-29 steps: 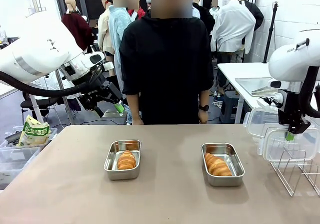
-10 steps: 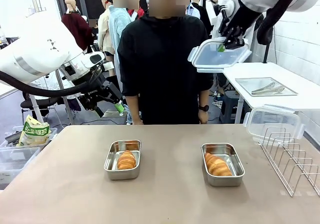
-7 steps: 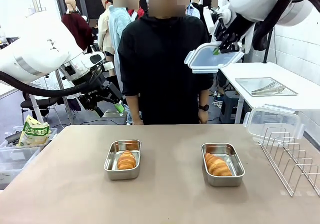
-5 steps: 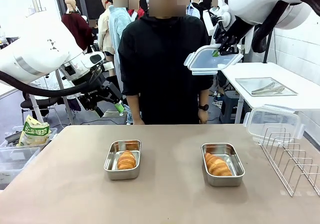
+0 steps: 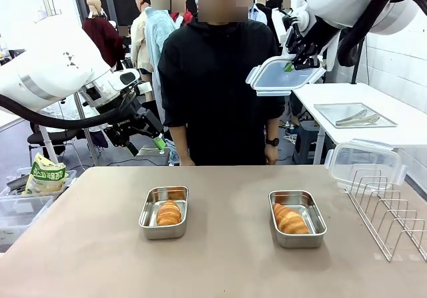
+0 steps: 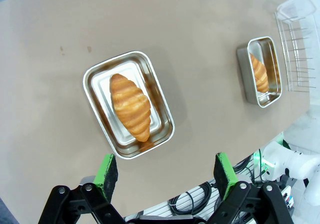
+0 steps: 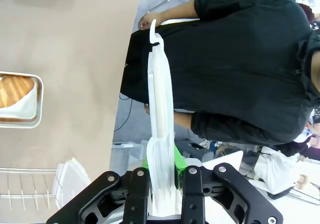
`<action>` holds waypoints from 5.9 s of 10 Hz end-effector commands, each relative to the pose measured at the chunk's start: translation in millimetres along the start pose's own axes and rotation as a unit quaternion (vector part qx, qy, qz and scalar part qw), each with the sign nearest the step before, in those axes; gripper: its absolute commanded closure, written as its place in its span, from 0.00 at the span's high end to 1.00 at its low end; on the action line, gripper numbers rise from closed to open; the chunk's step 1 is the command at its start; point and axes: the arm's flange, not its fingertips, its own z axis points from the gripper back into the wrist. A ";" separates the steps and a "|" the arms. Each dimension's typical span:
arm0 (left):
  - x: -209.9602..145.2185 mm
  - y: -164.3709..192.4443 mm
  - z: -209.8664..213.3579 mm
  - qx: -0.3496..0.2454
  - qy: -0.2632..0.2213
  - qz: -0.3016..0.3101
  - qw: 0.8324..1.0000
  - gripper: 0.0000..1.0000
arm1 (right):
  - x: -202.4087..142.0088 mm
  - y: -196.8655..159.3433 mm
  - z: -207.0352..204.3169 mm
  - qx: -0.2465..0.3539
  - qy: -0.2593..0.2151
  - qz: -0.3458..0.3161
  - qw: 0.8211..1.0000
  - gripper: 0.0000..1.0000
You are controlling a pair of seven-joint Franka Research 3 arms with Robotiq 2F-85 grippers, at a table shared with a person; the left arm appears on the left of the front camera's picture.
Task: Place the bread in airtight containers.
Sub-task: Release when the human grabs the Airtight Container lid, then pick up one Airtight Container lid and hand it to the human.
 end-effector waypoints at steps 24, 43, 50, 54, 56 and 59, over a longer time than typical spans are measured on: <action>0.6 0.6 1.3 0.010 0.000 0.000 1.000 1.00 | 1.7 -1.9 2.5 0.005 0.005 -0.007 1.000 0.00; 0.6 0.6 1.3 0.010 0.000 0.000 1.000 1.00 | -0.7 3.1 9.2 0.016 -0.010 -0.007 1.000 1.00; 0.6 0.6 1.3 0.010 0.000 0.000 1.000 1.00 | -0.7 3.1 9.2 0.016 -0.010 -0.007 1.000 1.00; 0.6 0.6 1.3 0.010 0.000 0.000 1.000 1.00 | -0.7 3.1 9.2 0.016 -0.010 -0.007 1.000 1.00; 0.6 0.6 1.3 0.010 0.000 0.000 1.000 1.00 | -0.7 3.1 9.2 0.016 -0.010 -0.007 1.000 1.00; 0.6 0.6 1.3 0.010 0.000 0.000 1.000 1.00 | -0.7 3.1 9.2 0.016 -0.010 -0.007 1.000 1.00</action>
